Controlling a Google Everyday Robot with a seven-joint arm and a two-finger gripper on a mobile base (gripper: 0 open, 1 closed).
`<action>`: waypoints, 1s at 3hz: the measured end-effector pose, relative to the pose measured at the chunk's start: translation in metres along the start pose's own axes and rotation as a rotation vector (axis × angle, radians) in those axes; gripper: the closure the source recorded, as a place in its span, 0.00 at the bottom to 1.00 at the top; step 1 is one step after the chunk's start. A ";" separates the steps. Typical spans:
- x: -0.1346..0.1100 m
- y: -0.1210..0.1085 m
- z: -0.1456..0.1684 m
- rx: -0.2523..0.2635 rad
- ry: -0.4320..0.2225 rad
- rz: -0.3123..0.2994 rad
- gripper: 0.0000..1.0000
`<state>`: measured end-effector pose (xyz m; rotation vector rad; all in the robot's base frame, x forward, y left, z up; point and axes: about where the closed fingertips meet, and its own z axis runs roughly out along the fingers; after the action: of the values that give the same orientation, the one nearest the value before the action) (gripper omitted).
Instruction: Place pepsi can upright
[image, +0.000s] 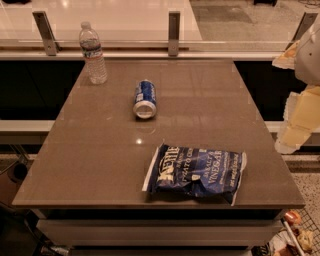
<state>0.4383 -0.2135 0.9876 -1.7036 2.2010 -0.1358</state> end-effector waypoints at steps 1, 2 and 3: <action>0.000 0.000 0.000 0.000 0.000 0.000 0.00; -0.005 -0.006 -0.004 -0.011 -0.009 0.023 0.00; -0.019 -0.015 -0.006 -0.041 -0.065 0.092 0.00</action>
Offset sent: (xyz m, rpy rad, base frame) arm 0.0129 0.0041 0.0093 0.0447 0.0502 -0.0408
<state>0.4543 -0.2005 1.0017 -1.6008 2.2443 -0.0116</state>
